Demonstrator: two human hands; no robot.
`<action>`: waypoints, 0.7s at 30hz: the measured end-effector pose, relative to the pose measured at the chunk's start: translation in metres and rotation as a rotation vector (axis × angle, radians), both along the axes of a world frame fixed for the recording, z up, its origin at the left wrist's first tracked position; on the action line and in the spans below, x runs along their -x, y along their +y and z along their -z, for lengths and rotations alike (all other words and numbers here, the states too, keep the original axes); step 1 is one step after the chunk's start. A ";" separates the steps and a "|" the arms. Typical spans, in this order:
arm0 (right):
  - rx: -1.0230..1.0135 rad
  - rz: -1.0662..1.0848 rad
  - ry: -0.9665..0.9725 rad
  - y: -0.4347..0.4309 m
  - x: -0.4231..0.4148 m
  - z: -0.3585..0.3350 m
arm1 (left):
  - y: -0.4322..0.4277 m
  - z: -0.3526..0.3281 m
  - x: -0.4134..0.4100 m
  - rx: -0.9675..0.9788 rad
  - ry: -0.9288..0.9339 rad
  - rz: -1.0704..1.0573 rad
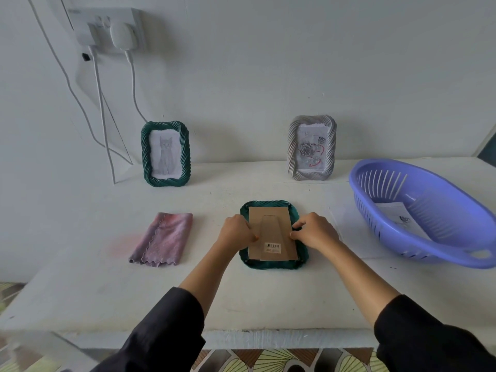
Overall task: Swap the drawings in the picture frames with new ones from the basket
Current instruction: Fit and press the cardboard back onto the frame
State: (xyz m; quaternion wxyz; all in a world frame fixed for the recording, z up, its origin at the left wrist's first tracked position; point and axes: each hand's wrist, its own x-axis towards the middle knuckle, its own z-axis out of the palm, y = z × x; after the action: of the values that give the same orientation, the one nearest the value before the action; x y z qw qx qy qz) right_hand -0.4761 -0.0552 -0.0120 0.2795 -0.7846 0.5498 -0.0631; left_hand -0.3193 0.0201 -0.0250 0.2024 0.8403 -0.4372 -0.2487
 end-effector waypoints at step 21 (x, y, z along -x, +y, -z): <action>0.077 -0.061 -0.082 -0.003 0.012 0.025 | 0.017 -0.005 -0.004 -0.036 -0.059 0.097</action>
State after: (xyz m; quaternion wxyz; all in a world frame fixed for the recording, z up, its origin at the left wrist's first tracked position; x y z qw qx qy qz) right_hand -0.4886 -0.0586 -0.0373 0.2731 -0.8079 0.5110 -0.1077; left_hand -0.3156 0.0373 -0.0200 0.1622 0.8285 -0.4787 -0.2412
